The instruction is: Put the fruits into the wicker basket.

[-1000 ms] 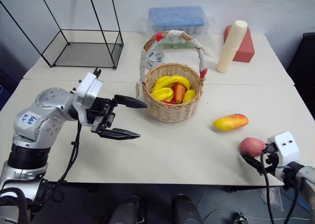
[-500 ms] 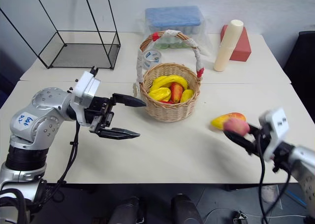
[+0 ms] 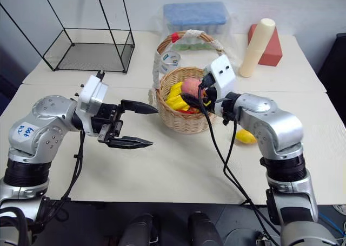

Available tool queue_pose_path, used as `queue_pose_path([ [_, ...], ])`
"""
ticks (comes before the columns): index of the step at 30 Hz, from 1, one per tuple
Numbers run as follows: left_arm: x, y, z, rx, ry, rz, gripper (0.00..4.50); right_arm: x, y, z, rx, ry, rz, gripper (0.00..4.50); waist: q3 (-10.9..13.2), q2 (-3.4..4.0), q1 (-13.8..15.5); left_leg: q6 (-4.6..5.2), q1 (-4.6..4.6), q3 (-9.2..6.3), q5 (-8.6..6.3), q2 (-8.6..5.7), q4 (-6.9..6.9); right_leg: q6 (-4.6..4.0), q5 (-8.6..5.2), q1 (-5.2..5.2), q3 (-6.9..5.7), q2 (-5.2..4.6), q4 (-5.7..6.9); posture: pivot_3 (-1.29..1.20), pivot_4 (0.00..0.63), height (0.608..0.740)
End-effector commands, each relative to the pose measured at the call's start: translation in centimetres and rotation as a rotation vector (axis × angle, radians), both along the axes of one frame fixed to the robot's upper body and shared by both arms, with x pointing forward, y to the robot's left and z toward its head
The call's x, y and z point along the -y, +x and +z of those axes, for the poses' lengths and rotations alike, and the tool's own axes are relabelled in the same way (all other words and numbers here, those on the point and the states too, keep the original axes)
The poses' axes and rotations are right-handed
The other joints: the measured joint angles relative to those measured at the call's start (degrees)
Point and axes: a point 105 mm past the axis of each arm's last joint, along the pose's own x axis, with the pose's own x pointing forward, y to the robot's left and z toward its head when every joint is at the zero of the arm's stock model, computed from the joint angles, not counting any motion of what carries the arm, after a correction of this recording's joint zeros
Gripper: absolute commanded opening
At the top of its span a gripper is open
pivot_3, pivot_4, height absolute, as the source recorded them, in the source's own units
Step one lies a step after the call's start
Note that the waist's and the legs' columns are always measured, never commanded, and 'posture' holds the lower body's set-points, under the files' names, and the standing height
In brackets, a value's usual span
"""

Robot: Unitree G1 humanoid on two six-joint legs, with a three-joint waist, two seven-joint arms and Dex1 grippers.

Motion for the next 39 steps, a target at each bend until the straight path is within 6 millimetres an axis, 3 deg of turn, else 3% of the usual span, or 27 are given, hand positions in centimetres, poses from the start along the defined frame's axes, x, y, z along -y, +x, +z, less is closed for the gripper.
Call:
queue_pose_path([
  [1,-0.1,-0.5,0.8,0.043,-0.016,-0.001,4.5,0.4,-1.5,2.3,0.069,0.036,0.03,4.49,0.0,0.0,-0.19,0.03,-0.25,-0.01,-0.02,0.01,0.15,0.0,0.0,-0.2,-0.02,0.0,0.1,0.0,0.15,0.74],
  [4,-0.2,-0.3,0.7,0.043,-0.021,0.009,4.5,1.7,-4.2,3.0,0.066,0.063,0.094,4.49,0.0,0.0,-0.11,0.03,-0.5,-0.08,-0.02,0.04,0.39,0.0,0.0,-0.41,-0.08,0.01,0.35,0.0,0.15,0.74],
  [6,-0.2,-0.1,0.6,0.044,-0.024,0.015,4.5,4.1,-6.3,2.8,0.056,0.043,0.075,4.49,0.0,0.0,0.36,0.05,-0.49,-0.08,0.0,0.03,0.42,0.0,0.0,-0.37,-0.09,0.01,0.38,0.0,0.15,0.74],
  [9,-0.2,0.0,0.6,0.046,-0.026,0.016,4.5,7.3,-7.5,2.0,0.019,0.026,-0.032,4.49,0.0,0.0,0.7,0.13,-0.37,-0.09,0.02,0.02,0.44,0.0,0.0,-0.15,-0.09,0.02,0.06,0.0,0.15,0.74],
  [13,0.0,-0.1,0.5,0.049,-0.03,0.003,4.5,12.9,-9.8,-0.2,-0.073,0.008,-0.247,4.49,0.0,0.0,0.79,0.09,-0.28,-0.08,0.12,0.02,0.41,0.02,0.01,-0.12,-0.06,0.08,0.09,0.0,0.15,0.74],
  [19,0.1,0.2,0.4,0.053,-0.022,-0.01,4.5,18.3,-12.9,-4.4,-0.145,-0.227,-0.407,4.49,-0.02,0.03,0.71,0.0,-0.3,-0.05,0.17,0.02,0.35,0.02,0.01,-0.15,0.01,0.21,0.0,0.0,0.15,0.74],
  [25,0.5,0.4,0.7,0.064,-0.026,-0.026,4.5,18.3,-11.5,-5.2,-0.045,-0.376,-0.364,4.49,0.0,0.01,0.24,-0.07,0.13,0.07,0.29,0.02,0.32,0.05,0.02,0.16,0.12,0.27,0.04,0.0,0.15,0.74],
  [27,0.7,0.5,0.8,0.072,-0.023,-0.03,4.5,17.6,-9.9,-5.7,0.047,-0.561,-0.287,4.49,-0.01,0.01,-0.09,-0.09,0.73,0.05,0.26,0.03,0.11,0.05,0.01,0.79,0.11,0.28,-0.23,0.0,0.15,0.74],
  [33,0.6,0.5,1.0,0.081,-0.017,-0.016,4.5,17.3,-7.1,-8.1,0.182,-0.898,-0.095,4.49,0.01,0.03,0.03,-0.07,0.65,0.05,0.25,0.0,0.05,0.06,0.01,0.72,0.11,0.26,-0.32,0.0,0.15,0.74],
  [39,0.4,0.4,1.2,0.088,-0.018,0.006,4.5,16.5,-4.4,-8.8,0.237,-0.939,-0.014,4.49,0.01,0.03,-0.01,-0.07,0.65,0.07,0.24,0.01,0.14,0.05,0.01,0.71,0.11,0.23,-0.25,0.0,0.15,0.74],
])
